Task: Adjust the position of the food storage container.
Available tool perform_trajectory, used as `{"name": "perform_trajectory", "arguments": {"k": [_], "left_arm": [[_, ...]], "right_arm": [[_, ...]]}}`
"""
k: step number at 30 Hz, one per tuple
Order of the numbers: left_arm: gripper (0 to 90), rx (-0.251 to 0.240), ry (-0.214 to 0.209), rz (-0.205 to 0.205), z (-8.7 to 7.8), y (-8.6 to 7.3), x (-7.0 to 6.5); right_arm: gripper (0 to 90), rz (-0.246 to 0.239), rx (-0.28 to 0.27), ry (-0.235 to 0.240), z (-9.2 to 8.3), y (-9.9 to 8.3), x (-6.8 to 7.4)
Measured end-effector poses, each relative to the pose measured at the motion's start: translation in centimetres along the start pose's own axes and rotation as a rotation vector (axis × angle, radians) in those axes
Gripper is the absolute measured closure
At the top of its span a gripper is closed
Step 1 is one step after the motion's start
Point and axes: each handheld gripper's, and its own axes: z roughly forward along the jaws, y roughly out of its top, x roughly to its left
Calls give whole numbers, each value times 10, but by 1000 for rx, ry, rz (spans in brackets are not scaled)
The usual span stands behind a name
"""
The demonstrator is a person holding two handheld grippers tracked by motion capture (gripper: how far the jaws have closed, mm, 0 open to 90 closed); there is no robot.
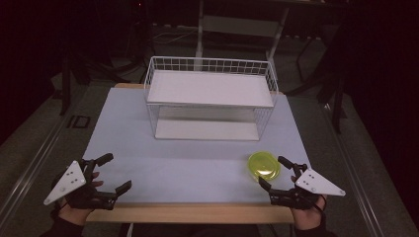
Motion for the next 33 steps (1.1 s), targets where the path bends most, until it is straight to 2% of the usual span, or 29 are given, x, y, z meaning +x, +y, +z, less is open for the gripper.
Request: {"name": "perform_trajectory", "arguments": {"k": [5,10,12,15,17,19,24,26,29,30,32,33], "left_arm": [[17,9,-7,1,0,0,0],[17,12,-18,-10,2,-1,0],[17,12,-14,-9,2,-1,0],[17,13,-13,-11,2,-1,0],[17,12,-15,-14,2,-1,0],[17,18,-13,-9,3,-1,0],[17,17,-14,-15,3,-1,1],[17,18,-13,-15,3,-2,1],[17,21,-16,-14,4,-2,1],[17,21,-18,-16,4,-2,1],[17,21,-18,-15,4,-2,1],[17,22,-20,-15,4,-2,1]], "right_arm": [[113,22,-4,-4,-4,2,0],[106,45,9,-28,-6,8,-6],[107,55,27,-28,-5,8,-9],[156,38,63,-64,-5,8,-15],[241,32,81,-74,-5,8,-20],[259,26,100,-98,-3,7,-26],[511,75,142,-112,1,1,-47],[602,63,172,-144,2,-1,-54],[712,76,204,-168,2,-6,-63],[776,77,219,-174,2,-8,-66],[803,82,233,-173,2,-10,-68],[895,91,269,-190,3,-17,-75]]}}
